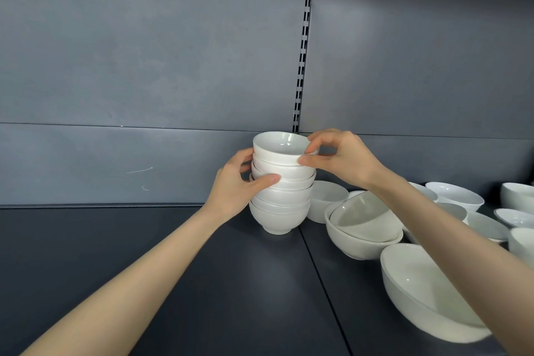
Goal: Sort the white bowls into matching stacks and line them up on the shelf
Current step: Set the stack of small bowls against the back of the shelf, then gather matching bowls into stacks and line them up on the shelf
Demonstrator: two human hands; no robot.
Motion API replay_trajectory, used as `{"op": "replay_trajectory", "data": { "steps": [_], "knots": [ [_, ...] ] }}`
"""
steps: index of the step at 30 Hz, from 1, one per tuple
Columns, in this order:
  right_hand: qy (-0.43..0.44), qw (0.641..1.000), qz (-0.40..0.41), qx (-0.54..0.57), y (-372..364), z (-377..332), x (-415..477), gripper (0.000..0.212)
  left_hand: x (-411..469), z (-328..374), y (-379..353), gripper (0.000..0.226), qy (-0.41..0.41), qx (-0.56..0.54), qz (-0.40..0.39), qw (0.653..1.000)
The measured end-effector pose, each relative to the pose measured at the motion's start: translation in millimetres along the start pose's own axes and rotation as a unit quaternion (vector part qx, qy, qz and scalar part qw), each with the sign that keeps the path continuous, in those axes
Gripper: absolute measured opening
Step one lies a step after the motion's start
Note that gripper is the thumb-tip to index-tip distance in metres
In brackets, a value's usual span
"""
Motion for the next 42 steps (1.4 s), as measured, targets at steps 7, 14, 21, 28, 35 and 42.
{"op": "replay_trajectory", "data": {
  "steps": [7, 14, 21, 28, 35, 42],
  "knots": [
    [0.023, 0.999, -0.006, -0.045, -0.1, -8.2, -2.3, 0.021, -4.3, 10.2, 9.6, 0.036, -0.011, 0.079, 0.036, 0.996],
    [0.065, 0.997, 0.016, -0.049, 35.5, -13.7, -11.2, 0.017, -14.1, 33.2, 14.6, 0.028, -0.062, 0.200, 0.084, 0.974],
    [0.051, 0.997, 0.028, -0.042, 100.9, 15.5, -46.6, 0.014, -56.9, 84.4, -27.3, 0.022, -0.116, 0.254, 0.074, 0.957],
    [0.059, 0.998, -0.018, -0.034, 145.3, 57.7, -101.2, 0.014, -122.1, 105.5, -80.9, 0.016, -0.085, 0.244, 0.094, 0.961],
    [0.002, 0.996, -0.066, 0.067, 149.3, 87.8, -159.8, 0.015, -181.8, 101.3, -109.4, 0.012, 0.016, 0.153, 0.132, 0.979],
    [-0.071, 0.975, -0.131, 0.162, 126.8, 115.0, -198.9, 0.057, -208.4, 74.4, -126.1, 0.038, 0.141, 0.080, 0.094, 0.982]
  ]
}}
Point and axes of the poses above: each hand's wrist, its own x-axis towards the middle knuckle, its own y-axis out of the back of the hand, z = x × y, the point moved 8 cm from there along x, towards the middle knuckle, and after that the axes turned 8 degrees about z, right-handed, at the moved point
